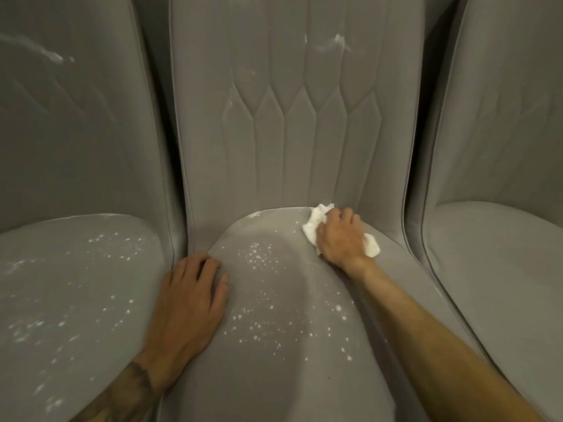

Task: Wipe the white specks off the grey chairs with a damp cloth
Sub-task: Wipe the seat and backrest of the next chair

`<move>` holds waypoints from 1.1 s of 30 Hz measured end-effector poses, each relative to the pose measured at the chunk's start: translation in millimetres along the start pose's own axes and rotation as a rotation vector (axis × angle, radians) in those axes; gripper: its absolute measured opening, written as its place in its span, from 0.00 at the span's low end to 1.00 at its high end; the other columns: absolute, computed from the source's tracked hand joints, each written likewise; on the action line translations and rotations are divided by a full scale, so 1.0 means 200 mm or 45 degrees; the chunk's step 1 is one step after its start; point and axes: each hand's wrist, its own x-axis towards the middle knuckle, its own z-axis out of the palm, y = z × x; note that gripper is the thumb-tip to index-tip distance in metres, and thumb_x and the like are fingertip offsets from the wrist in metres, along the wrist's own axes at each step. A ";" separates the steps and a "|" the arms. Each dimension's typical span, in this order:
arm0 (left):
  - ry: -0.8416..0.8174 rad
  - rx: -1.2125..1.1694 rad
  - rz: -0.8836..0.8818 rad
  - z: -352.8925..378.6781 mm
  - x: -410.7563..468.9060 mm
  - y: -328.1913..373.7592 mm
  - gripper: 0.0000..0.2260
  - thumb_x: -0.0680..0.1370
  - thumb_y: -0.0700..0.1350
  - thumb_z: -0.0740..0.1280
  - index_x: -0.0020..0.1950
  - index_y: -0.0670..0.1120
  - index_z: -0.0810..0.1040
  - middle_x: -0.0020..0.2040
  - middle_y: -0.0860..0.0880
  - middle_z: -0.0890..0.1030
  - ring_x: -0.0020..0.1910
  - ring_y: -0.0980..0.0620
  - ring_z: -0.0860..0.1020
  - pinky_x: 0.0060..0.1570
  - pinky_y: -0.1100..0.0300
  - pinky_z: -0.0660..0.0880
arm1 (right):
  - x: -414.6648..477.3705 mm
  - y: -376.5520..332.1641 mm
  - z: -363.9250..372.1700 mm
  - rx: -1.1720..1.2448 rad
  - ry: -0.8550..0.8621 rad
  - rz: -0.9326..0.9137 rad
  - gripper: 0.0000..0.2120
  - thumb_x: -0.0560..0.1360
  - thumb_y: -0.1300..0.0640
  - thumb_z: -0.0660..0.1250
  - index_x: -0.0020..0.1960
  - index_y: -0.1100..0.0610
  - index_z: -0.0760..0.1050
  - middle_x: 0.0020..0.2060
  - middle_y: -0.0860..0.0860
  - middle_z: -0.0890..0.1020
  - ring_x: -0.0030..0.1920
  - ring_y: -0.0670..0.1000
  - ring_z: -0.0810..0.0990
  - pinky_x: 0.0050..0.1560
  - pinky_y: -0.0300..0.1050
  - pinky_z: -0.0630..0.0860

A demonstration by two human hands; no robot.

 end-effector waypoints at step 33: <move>0.038 -0.034 0.035 0.01 0.01 -0.01 0.12 0.82 0.49 0.57 0.58 0.46 0.76 0.58 0.47 0.76 0.55 0.45 0.74 0.55 0.47 0.73 | -0.08 -0.02 0.01 0.182 -0.039 -0.151 0.18 0.84 0.49 0.52 0.66 0.60 0.67 0.59 0.60 0.72 0.58 0.60 0.70 0.61 0.52 0.64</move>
